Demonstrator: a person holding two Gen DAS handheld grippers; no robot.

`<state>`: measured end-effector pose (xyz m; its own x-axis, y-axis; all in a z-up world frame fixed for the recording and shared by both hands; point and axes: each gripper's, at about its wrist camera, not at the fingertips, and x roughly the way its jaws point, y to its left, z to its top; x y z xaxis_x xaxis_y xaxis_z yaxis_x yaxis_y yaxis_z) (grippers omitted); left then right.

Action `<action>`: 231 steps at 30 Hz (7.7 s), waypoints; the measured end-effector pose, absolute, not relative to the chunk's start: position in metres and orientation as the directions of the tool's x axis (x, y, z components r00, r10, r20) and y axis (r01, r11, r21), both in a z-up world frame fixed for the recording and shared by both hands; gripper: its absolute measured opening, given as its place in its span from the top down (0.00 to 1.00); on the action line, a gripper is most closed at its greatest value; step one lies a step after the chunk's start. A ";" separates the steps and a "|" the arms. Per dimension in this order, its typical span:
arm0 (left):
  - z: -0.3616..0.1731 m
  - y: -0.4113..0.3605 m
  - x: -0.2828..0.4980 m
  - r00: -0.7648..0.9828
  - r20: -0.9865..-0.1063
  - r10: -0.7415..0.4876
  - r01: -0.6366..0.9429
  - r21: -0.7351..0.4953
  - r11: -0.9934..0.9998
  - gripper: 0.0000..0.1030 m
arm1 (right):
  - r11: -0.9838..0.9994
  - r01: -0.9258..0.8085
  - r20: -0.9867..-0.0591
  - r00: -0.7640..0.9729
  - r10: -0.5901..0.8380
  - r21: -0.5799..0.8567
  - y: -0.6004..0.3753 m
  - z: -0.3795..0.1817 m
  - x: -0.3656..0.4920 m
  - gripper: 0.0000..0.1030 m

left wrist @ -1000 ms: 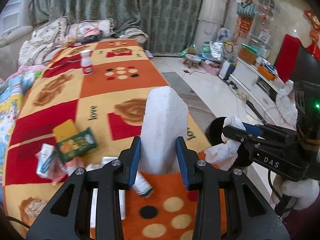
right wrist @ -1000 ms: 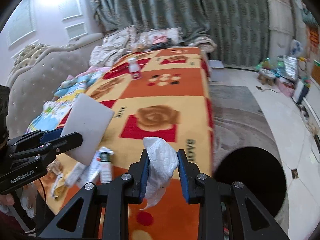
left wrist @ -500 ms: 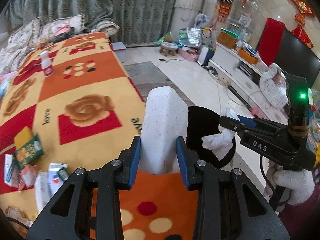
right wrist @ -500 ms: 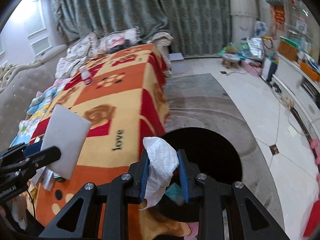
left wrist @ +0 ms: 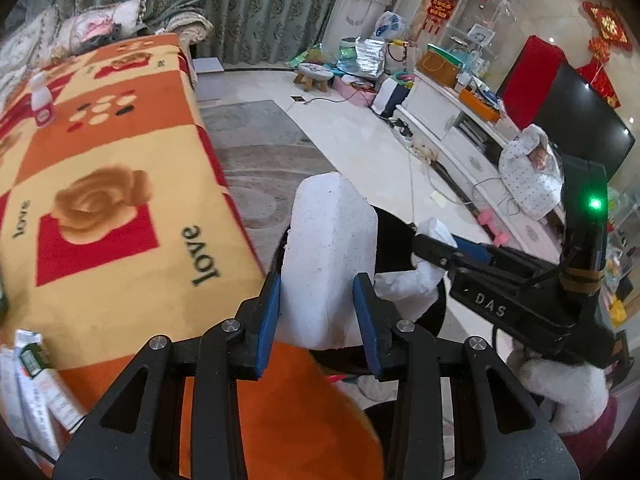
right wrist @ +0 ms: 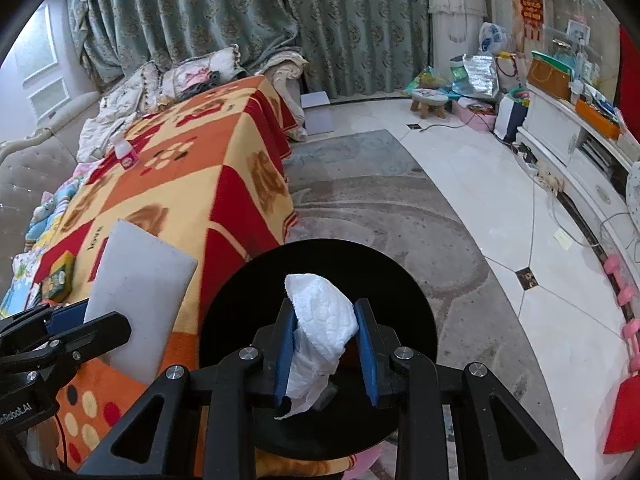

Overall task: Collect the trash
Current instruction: 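Carry the foam block and tissue over the black bin, then open the right tool over the bin while the left tool releases the foam block, then move both tools back to the trash pile, then grasp the beige crumpled paper with the left tool, then grasp the green cracker packet with the right tool while the left tool holds the paper, then carry the paper and cracker packet over the black bin, then open the right tool over the bin while the left tool releases the paper, then move both tools back to the items on the blanket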

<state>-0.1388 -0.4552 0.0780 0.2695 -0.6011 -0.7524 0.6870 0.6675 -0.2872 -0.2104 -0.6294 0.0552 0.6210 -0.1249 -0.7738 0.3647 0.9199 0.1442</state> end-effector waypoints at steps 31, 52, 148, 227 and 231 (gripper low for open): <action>0.113 -0.309 -0.137 0.524 -0.728 -0.443 0.529 -0.130 0.839 0.43 | 0.960 0.189 -0.748 0.662 0.032 0.208 -0.515 0.069 -0.178 0.40; 0.108 -0.168 -0.127 0.637 -0.723 -0.268 0.344 -0.044 0.938 0.43 | 0.974 -0.091 -0.744 0.632 0.216 0.206 -0.358 0.080 -0.121 0.32; 0.067 -0.048 -0.079 0.520 -0.763 -0.385 0.279 -0.275 0.920 0.76 | 0.929 -0.255 -0.772 0.519 0.367 0.270 -0.287 0.053 -0.013 0.40; 0.083 -0.393 -0.136 0.295 -0.759 -0.580 0.643 -0.291 0.709 0.40 | 0.915 0.334 -0.795 0.606 -0.026 0.225 -0.589 0.048 -0.184 0.30; 0.088 -0.374 -0.138 0.363 -0.761 -0.538 0.625 -0.230 0.746 0.40 | 0.922 0.317 -0.794 0.607 -0.016 0.224 -0.576 0.050 -0.180 0.30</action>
